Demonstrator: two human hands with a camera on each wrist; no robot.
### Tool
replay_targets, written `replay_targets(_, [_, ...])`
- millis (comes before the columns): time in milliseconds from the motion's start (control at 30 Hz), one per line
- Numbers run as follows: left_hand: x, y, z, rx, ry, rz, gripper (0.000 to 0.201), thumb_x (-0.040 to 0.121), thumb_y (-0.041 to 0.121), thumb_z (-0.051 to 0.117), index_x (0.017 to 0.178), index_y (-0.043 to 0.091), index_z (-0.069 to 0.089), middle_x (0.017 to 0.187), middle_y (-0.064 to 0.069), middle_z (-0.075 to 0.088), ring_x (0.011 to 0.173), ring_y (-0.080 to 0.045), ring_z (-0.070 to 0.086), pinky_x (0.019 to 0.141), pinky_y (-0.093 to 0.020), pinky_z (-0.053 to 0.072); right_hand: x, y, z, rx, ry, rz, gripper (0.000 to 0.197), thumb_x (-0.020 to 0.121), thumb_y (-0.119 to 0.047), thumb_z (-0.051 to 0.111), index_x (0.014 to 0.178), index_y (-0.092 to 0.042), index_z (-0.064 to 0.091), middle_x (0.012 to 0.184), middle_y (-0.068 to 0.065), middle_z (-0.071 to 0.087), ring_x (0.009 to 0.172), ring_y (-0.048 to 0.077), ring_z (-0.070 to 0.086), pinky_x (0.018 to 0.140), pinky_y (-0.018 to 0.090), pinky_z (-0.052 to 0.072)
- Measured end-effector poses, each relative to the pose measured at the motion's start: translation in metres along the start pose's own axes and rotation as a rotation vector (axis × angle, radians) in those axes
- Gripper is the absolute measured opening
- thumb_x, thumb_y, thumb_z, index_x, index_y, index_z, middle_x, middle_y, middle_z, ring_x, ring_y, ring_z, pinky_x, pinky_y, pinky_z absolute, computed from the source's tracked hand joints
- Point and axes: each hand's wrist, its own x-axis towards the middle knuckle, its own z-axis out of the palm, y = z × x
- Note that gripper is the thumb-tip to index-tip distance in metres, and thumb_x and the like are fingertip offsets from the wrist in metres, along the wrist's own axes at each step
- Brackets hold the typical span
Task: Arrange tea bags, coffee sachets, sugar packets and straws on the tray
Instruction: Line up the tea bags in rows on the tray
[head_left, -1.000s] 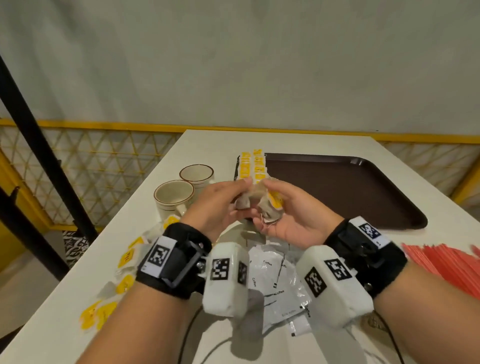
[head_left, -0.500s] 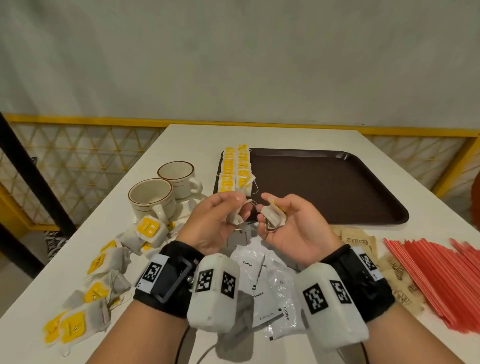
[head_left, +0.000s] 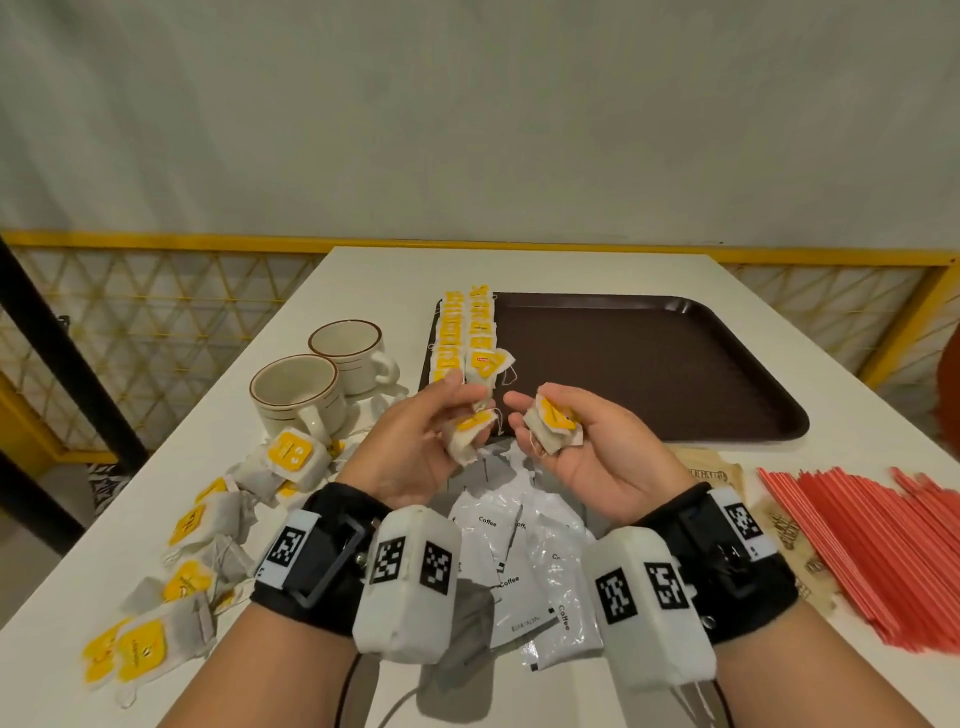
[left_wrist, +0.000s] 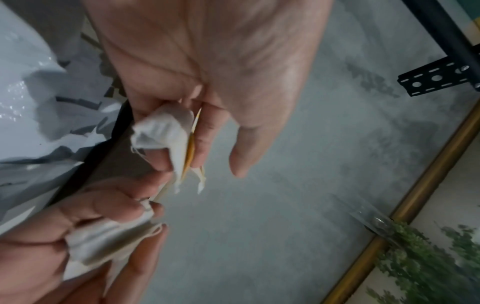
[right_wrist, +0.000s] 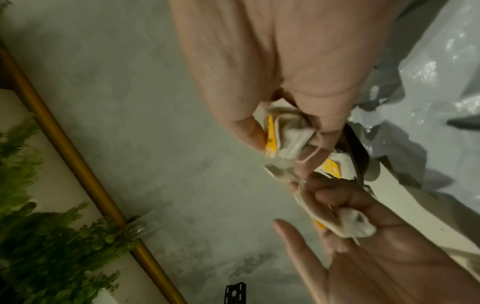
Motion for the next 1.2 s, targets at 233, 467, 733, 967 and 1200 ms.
replay_targets(233, [-0.001, -0.003, 0.0, 0.052, 0.013, 0.104, 0.023, 0.086, -0.01, 0.054, 0.104, 0.001, 0.064, 0.092, -0.011, 0.067, 0.07, -0.011, 0.066, 0.061, -0.017, 0.054, -0.001, 0.0, 0.003, 0.142, -0.007, 0.054, 0.029, 0.086, 0.015, 0.033, 0.102, 0.002, 0.053, 0.109, 0.029, 0.055, 0.098, 0.037, 0.06, 0.095, 0.041, 0.052])
replay_targets(467, [-0.001, -0.01, 0.003, 0.332, 0.002, 0.182, 0.009, 0.084, 0.007, 0.065, 0.092, 0.008, 0.069, 0.085, -0.009, 0.072, 0.078, -0.017, 0.067, 0.069, -0.024, 0.053, -0.001, 0.008, 0.003, -0.022, -0.062, -0.008, 0.025, 0.09, 0.009, 0.049, 0.113, 0.003, 0.053, 0.1, 0.025, 0.065, 0.087, 0.028, 0.067, 0.083, 0.035, 0.057])
replay_targets(733, [0.0, -0.014, 0.004, 0.48, 0.001, 0.196, 0.003, 0.081, 0.006, 0.07, 0.082, 0.007, 0.068, 0.08, -0.011, 0.069, 0.073, -0.02, 0.065, 0.068, -0.034, 0.055, -0.004, 0.012, 0.01, 0.026, -0.218, 0.095, 0.039, 0.1, -0.014, 0.04, 0.133, 0.006, 0.046, 0.129, 0.024, 0.057, 0.12, 0.032, 0.057, 0.1, 0.041, 0.048])
replay_targets(967, [0.001, -0.005, -0.004, 0.266, 0.075, 0.128, 0.007, 0.09, 0.011, 0.061, 0.089, 0.005, 0.065, 0.074, -0.006, 0.066, 0.065, -0.015, 0.064, 0.06, -0.025, 0.056, -0.001, 0.005, 0.005, -0.064, -0.013, 0.032, 0.021, 0.091, -0.004, 0.055, 0.108, 0.002, 0.063, 0.106, 0.021, 0.064, 0.083, 0.027, 0.066, 0.075, 0.034, 0.059])
replay_targets(1200, [0.003, -0.005, -0.004, 0.148, 0.026, 0.13, 0.013, 0.091, -0.001, 0.054, 0.101, -0.003, 0.061, 0.089, -0.015, 0.069, 0.078, -0.019, 0.071, 0.069, -0.026, 0.058, -0.002, 0.003, 0.0, -0.094, 0.013, -0.078, 0.023, 0.087, -0.002, 0.059, 0.109, 0.004, 0.056, 0.122, 0.026, 0.061, 0.086, 0.023, 0.071, 0.071, 0.027, 0.059])
